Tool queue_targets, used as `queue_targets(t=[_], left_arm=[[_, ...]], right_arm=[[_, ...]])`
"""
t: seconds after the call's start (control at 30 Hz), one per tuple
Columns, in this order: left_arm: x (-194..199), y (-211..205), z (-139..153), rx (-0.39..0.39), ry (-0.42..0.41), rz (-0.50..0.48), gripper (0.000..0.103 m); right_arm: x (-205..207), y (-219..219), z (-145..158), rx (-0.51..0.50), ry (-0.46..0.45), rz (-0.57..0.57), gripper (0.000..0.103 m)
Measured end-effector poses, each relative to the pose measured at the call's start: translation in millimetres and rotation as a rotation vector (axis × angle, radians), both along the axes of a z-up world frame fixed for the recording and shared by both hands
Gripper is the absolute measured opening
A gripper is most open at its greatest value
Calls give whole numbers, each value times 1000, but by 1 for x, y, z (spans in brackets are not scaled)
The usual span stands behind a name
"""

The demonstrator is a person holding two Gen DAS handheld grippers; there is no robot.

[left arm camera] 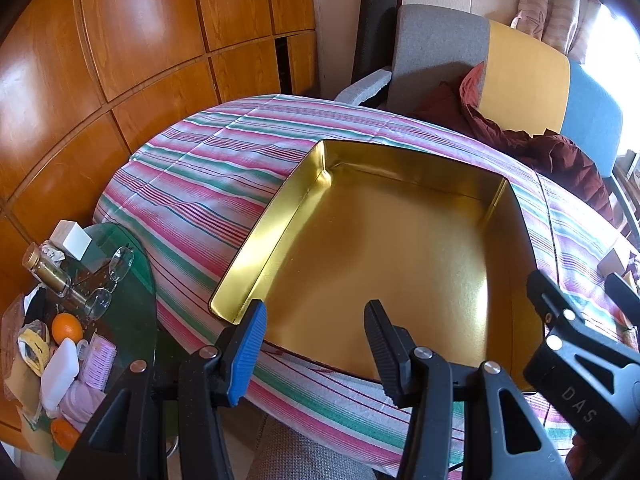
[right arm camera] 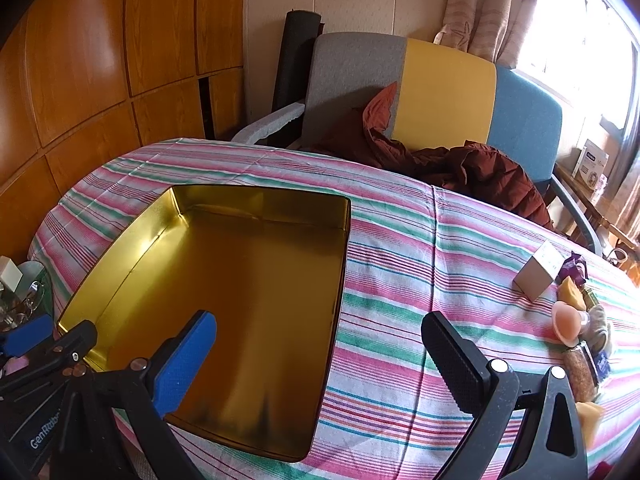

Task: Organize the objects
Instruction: 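Move both tools from the gold tray toward the cluster of items, then grasp the yellow sponge with the left tool while the right tool grasps the cracker packet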

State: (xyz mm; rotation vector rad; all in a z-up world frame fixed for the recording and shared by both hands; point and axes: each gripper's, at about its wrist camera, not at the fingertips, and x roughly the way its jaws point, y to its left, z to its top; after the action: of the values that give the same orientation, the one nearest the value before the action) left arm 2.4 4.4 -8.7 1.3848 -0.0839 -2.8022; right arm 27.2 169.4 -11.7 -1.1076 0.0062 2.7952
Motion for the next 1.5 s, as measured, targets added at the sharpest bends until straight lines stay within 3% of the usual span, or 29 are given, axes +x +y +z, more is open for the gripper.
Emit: queue_targets(t=[0.43, 0.67, 0.8, 1.03, 1.13, 1.2, 1.23, 1.33, 1.5], left_arm=[[13, 23, -11, 103, -55, -148, 51], [35, 45, -9, 149, -22, -284, 51], [47, 58, -6, 150, -3, -350, 51], [60, 76, -8, 238, -51, -455, 51], [62, 88, -14, 268, -97, -492, 51], [64, 95, -15, 291, -116, -518, 51], [66, 99, -14, 300, -121, -534, 51], [74, 113, -11, 309, -108, -602, 51], [83, 138, -11, 295, -122, -718, 51]], right_arm=[[22, 46, 1, -19, 10, -34, 103], [45, 92, -4, -28, -23, -104, 103], [64, 129, -5, 27, -52, -144, 103], [98, 233, -2, 39, -117, -279, 99], [108, 279, -8, 44, -174, -329, 92], [108, 301, -18, 49, -236, -327, 74], [108, 308, -22, 57, -263, -314, 72], [105, 314, -32, 76, -313, -253, 69], [91, 325, -52, -18, -355, -187, 53]])
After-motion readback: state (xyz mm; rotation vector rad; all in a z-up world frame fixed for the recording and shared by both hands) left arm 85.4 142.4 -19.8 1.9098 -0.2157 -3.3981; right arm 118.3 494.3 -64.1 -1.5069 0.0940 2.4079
